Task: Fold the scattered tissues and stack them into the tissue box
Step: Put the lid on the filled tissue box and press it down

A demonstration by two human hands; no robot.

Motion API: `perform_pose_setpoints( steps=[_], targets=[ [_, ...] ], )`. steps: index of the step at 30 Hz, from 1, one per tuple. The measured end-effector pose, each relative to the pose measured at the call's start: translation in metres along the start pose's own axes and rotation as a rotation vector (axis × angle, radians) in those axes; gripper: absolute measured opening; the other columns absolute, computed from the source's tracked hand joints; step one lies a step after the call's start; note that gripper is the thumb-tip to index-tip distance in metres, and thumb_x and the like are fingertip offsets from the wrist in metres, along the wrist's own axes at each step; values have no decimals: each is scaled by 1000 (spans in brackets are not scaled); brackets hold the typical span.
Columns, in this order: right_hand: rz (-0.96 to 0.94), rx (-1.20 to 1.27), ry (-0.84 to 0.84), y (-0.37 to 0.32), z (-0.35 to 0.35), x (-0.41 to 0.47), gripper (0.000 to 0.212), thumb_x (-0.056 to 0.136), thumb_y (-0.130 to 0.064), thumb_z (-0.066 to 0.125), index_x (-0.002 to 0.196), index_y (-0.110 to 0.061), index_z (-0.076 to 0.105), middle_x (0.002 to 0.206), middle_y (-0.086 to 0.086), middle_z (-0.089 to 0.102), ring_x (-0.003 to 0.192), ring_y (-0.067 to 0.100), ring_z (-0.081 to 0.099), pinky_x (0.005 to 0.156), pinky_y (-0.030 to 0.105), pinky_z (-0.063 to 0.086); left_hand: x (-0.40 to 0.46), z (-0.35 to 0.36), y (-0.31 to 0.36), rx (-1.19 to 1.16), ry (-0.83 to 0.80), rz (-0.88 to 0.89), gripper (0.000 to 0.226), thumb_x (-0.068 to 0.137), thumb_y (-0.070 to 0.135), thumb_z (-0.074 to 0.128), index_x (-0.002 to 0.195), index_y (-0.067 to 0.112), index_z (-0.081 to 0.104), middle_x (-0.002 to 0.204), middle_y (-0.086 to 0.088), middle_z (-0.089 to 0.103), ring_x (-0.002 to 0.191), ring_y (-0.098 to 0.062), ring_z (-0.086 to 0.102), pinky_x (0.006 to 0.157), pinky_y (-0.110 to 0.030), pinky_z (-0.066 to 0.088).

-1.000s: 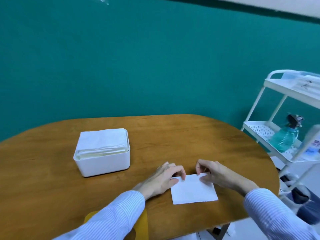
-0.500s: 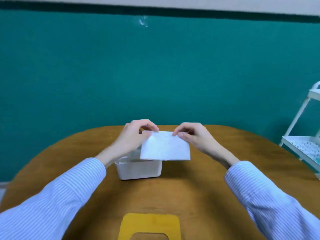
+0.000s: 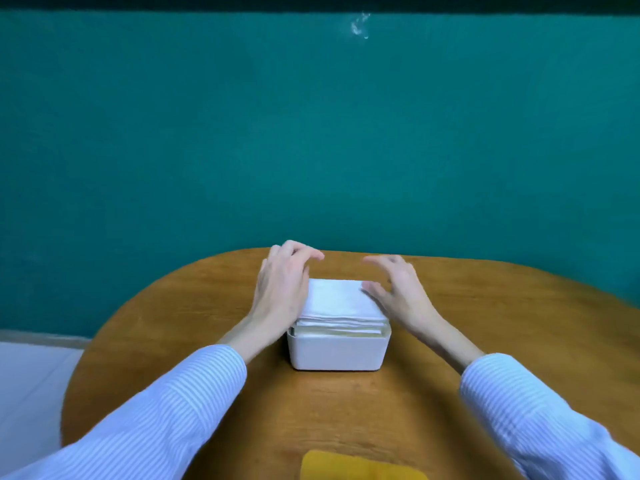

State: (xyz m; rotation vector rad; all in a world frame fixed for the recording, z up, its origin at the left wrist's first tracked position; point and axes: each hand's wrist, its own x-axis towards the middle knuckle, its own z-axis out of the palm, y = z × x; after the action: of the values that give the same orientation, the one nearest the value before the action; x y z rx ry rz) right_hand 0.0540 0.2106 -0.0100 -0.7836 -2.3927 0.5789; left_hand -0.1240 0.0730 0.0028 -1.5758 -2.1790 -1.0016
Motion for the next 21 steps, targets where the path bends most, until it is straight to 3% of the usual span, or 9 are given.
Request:
perform_pose_setpoints(
  steps=[2,5,8,10,12,17,21],
  targets=[
    [-75,-72,89,-2,-3,-19,45,98,-29,58,141,-22,50,147,3,44,136,20,36,111,27,24,-14,-3,8,5,2,95,37,98,5,51,128,22,65,135,5,60,123,-18,52,99,-38,43],
    [-235,-265,-39,-10,1,-49,49,105,-42,33,147,-20,43,159,4,32,147,21,27,117,27,21,-33,3,24,54,-256,115,45,108,26,33,153,20,40,161,5,32,149,-11,26,119,-35,27],
    [-171,-457,-240,-13,15,-54,67,98,-50,-2,156,-24,19,165,1,10,152,19,8,120,34,12,-40,18,21,181,-489,67,55,110,36,17,161,17,10,168,3,3,154,-10,1,124,-32,8],
    [-141,-535,-275,-11,22,-47,85,86,-57,-24,157,-27,11,165,-1,8,152,17,8,121,39,9,-40,26,14,199,-557,20,56,110,37,15,161,17,3,168,3,-5,154,-9,-5,125,-32,2],
    [-147,-588,-289,-8,28,-42,103,75,-60,-38,156,-26,14,164,0,15,151,18,14,121,43,11,-42,33,12,191,-589,-28,56,109,37,16,161,19,3,168,5,-6,153,-7,-7,125,-31,-2],
    [-125,-637,-379,-13,28,-44,87,81,-48,-19,156,-22,16,163,2,18,151,20,17,120,47,14,-40,36,14,205,-656,-64,55,109,38,17,161,23,7,168,7,-2,154,-8,-4,124,-31,-3],
    [-73,-654,-421,-25,24,-32,52,105,-35,13,154,-20,22,159,4,26,148,20,23,119,52,12,-33,32,18,221,-695,-78,55,109,38,16,161,23,8,168,6,-1,154,-10,-2,125,-33,-2]
  ],
)
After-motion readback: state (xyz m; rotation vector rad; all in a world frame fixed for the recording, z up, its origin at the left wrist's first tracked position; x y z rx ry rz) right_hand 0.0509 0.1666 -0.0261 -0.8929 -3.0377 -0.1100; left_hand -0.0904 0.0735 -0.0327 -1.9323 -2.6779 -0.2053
